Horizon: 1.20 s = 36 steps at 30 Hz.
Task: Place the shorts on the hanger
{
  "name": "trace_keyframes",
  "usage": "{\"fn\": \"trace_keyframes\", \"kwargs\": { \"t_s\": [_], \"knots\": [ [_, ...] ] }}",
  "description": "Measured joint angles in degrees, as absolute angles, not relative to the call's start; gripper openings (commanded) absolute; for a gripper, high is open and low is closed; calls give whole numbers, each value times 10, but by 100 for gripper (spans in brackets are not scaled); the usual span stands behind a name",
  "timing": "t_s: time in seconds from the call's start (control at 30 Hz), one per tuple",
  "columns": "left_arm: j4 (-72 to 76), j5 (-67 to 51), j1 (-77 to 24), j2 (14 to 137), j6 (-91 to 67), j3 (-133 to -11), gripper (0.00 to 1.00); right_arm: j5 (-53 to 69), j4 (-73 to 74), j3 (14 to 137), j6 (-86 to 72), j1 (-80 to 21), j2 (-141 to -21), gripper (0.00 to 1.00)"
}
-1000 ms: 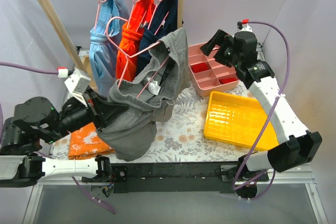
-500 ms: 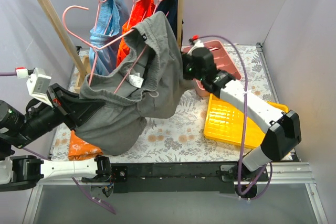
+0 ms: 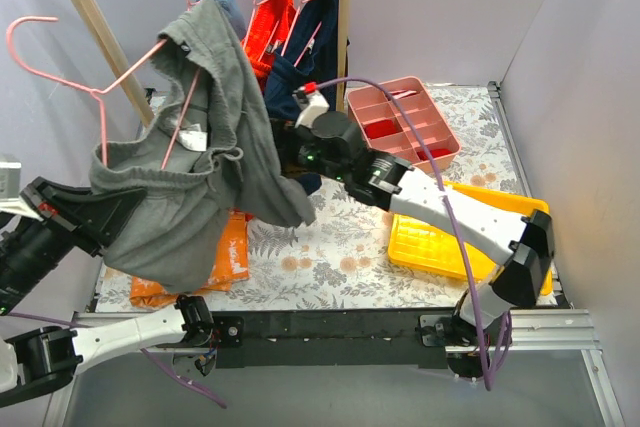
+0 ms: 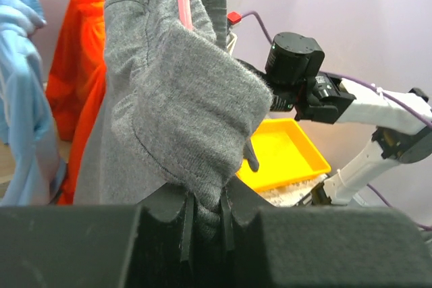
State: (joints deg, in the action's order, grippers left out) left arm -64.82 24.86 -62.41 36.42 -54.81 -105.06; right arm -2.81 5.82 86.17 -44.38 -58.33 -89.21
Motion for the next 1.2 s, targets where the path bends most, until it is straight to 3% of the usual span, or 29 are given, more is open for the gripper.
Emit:
{"fn": "trace_keyframes", "kwargs": {
  "t_s": [0.5,0.97,1.2],
  "knots": [
    [-651,286,-520,301,-531,-1063,0,-21,123,1246,-431,-697,-1183,94],
    [-608,467,-482,288,-485,-995,0,-20,129,1255,-430,-721,-1248,94],
    [-582,532,-483,326,-461,-940,0,-30,127,1199,-424,-722,-1241,93]
  ]
}}
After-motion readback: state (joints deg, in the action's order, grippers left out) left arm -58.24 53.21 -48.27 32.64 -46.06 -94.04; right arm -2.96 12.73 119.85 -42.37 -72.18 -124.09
